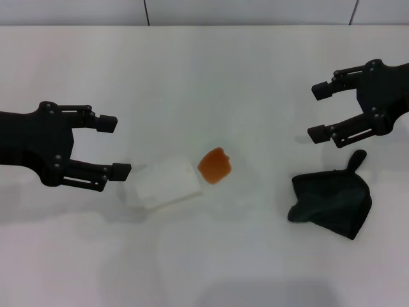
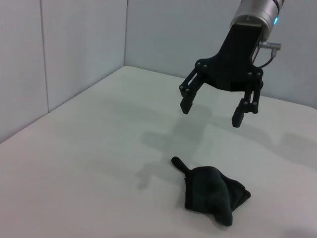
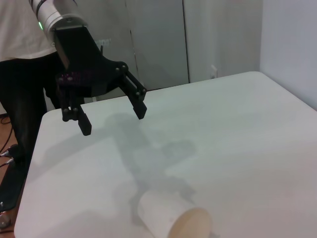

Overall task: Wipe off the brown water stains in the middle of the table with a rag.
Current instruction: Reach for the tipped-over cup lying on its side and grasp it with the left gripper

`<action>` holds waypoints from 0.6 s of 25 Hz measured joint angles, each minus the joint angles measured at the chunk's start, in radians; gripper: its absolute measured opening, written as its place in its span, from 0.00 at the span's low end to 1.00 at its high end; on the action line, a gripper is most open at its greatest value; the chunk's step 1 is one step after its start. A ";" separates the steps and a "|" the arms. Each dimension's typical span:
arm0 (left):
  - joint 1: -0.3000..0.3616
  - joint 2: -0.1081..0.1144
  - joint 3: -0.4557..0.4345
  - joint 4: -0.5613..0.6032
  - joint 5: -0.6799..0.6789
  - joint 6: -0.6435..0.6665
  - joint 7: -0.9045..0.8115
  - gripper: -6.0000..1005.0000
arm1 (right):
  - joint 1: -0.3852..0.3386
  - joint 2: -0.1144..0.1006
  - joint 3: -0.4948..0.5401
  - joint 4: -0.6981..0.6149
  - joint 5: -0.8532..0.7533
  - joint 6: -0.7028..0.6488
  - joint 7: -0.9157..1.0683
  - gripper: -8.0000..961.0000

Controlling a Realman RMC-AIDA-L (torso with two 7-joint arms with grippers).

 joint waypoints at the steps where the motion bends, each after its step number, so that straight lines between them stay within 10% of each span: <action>1: 0.000 0.000 0.000 0.000 0.000 0.000 0.000 0.88 | 0.000 0.000 0.000 0.000 0.000 0.000 0.000 0.89; 15: 0.003 0.000 0.000 -0.002 0.000 -0.002 -0.007 0.87 | -0.001 0.001 0.000 0.000 0.000 -0.002 -0.002 0.88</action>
